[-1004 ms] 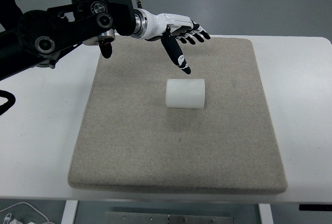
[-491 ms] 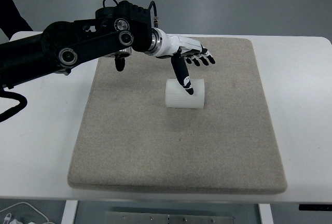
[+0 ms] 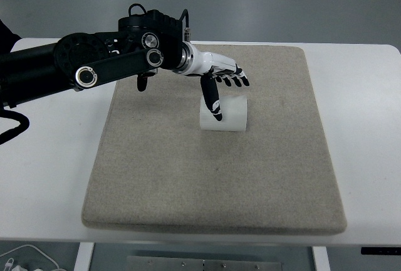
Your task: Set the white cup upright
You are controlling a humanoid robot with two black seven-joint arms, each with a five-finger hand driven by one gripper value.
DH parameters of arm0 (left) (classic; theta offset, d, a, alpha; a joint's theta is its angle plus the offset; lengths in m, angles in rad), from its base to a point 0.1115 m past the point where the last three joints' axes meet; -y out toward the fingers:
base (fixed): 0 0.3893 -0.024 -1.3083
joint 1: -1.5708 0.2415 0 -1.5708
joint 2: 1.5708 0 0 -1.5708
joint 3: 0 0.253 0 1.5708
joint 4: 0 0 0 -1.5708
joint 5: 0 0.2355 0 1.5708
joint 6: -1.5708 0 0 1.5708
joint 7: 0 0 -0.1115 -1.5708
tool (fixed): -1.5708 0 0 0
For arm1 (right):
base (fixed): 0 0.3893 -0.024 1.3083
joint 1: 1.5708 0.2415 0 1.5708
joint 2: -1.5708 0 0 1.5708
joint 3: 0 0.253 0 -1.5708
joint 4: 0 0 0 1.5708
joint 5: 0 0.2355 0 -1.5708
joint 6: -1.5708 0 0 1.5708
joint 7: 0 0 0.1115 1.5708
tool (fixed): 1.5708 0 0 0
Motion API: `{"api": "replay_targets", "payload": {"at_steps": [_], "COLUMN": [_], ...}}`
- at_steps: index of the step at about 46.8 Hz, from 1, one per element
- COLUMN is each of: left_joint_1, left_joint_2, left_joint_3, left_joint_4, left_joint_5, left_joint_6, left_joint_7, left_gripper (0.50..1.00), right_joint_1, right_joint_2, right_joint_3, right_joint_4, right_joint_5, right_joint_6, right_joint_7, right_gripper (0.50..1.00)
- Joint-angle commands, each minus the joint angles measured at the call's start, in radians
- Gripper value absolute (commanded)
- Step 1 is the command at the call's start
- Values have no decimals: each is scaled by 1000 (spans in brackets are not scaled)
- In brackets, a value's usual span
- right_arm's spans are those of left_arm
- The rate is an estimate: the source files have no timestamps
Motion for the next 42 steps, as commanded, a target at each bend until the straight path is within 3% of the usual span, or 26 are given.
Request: {"api": "replay_targets", "payload": {"at_steps": [1, 42], "left_joint_1": [6, 32], "left_joint_2": [-15, -103], "left_joint_3": [6, 39], "left_joint_4": [4, 98], "left_joint_5": [1, 24], "left_joint_6": [0, 1], "left_joint_7": [-1, -6], "left_gripper": [986, 984], "right_joint_1": [0, 0], "right_joint_2": [0, 0], "right_joint_3": [0, 0], "right_joint_4": [0, 0], "right_joint_5": [0, 0], "right_joint_6": [0, 0], "right_joint_7": [0, 0], "right_gripper": [930, 930]}}
